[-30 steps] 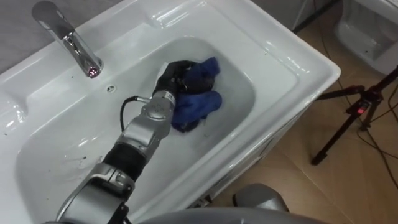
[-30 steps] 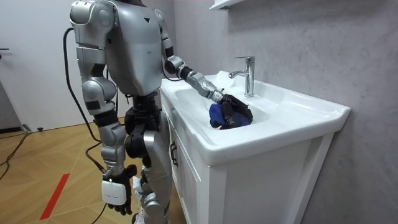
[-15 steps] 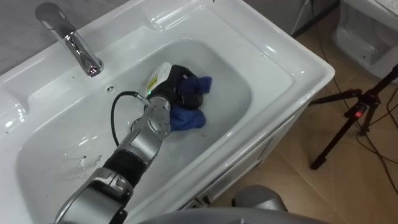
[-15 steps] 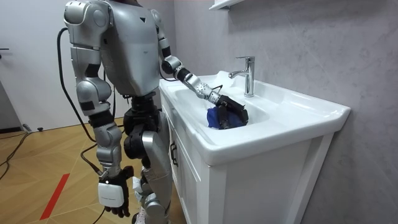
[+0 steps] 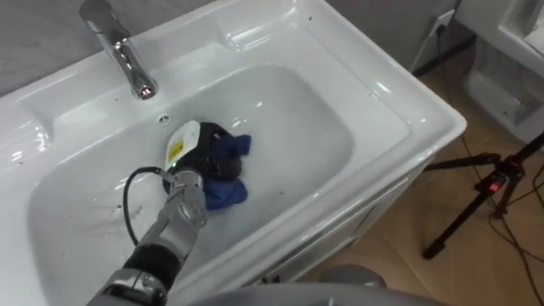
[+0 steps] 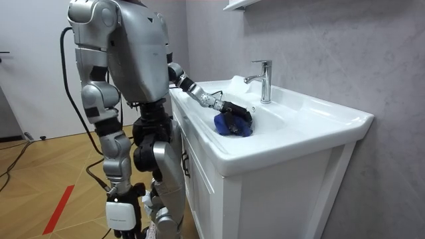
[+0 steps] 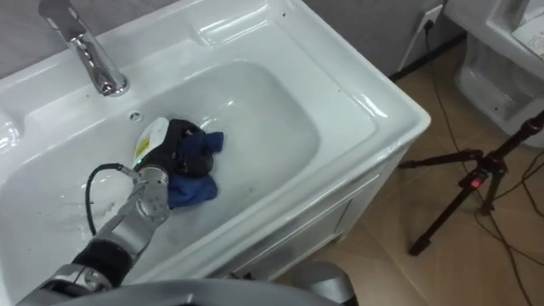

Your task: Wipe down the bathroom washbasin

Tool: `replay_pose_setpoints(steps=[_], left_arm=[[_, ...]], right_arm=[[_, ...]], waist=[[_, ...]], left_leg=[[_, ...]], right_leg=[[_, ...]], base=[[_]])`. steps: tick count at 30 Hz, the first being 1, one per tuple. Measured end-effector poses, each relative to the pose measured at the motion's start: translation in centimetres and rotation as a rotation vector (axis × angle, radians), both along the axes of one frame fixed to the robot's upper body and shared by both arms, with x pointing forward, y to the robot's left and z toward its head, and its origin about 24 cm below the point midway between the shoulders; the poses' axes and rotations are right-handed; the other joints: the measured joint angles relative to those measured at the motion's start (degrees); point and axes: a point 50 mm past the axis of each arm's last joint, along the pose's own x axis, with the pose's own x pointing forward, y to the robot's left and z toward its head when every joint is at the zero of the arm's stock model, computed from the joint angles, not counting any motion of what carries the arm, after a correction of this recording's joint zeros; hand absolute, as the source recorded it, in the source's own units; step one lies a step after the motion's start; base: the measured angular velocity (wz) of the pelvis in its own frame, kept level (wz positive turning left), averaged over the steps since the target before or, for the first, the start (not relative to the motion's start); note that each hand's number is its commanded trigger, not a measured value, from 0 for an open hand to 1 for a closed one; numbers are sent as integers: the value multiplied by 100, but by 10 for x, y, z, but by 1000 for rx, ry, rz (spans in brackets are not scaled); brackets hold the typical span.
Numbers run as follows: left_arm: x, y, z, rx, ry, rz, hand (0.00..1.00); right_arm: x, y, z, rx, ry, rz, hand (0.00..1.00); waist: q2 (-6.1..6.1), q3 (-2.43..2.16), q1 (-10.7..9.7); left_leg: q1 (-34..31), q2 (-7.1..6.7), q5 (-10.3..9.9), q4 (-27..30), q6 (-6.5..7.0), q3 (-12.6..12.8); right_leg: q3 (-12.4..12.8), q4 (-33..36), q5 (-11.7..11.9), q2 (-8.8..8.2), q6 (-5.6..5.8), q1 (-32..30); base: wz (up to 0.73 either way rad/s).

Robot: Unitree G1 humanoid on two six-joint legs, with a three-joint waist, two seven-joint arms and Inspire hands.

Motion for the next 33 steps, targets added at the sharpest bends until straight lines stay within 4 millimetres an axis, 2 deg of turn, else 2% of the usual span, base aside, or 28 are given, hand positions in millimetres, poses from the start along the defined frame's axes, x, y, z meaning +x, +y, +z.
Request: replay_pose_setpoints(steps=[1, 4, 9, 11, 14, 16, 19, 22, 25, 33], left_arm=[[-4, 6, -2, 16, 2, 20, 100], [-13, 12, -5, 96, 6, 1, 100], [-29, 21, -8, 278, -18, -61, 100], [-38, 26, -9, 340, -26, -78, 100], [-52, 34, -12, 407, -14, -72, 100], [-60, 48, -13, 483, 25, -62, 100], [-69, 66, -12, 566, 77, -54, 100], [-76, 80, -10, 619, 100, -62, 100], [-77, 85, -9, 635, 107, -50, 100], [-81, 87, -9, 658, 124, -76, 100]], right_arm=[[0, 0, 0, -9, -3, -5, 0], [1, -3, 1, -28, -12, -32, 0], [-1, -6, 1, -32, -1, -29, 0], [-3, -9, 2, -42, 5, -40, 0], [-7, -15, 4, -59, 22, -50, 0], [-8, -22, 5, -76, 27, -53, 0], [-8, -30, 8, -97, 12, -75, 0], [-6, -36, 10, -109, -4, -91, 0], [-5, -40, 11, -119, -31, -96, 0], [0, -50, 15, -141, -52, -106, 0]], waist=[[35, -24, 83], [94, -37, 173], [101, -46, 208], [122, -62, 218], [221, -115, 294], [305, -143, 403], [392, -133, 447], [453, -127, 559], [500, -127, 662], [658, -126, 687]], left_leg=[[1, 17, 0, 3, -9, -15], [57, 32, 16, -23, -37, -35], [124, 80, 52, -75, -127, -76], [123, 103, 65, -78, -170, -86], [120, 165, 92, -64, -238, -184], [118, 189, 117, -47, -276, -310], [125, 199, 147, -16, -315, -505], [144, 205, 163, 43, -335, -564], [144, 202, 181, 51, -357, -625], [53, 207, 207, 61, -378, -739]], right_leg=[[-22, -53, 35, 9, -21, 28], [-58, -48, 35, 22, -44, 69], [-25, -48, 28, 128, -152, 119], [-6, -57, 38, 178, -204, 113], [-2, -138, 78, 224, -291, 122], [-18, -146, 73, 255, -341, 137], [-152, -142, 28, 227, -393, 179], [-183, -112, -14, 215, -421, 236], [-206, -36, -47, 210, -444, 213], [-234, -17, -51, 212, -468, 127]], base=[[-5], [0], [-7], [-12], [-7], [2], [22], [14], [0], [2]])
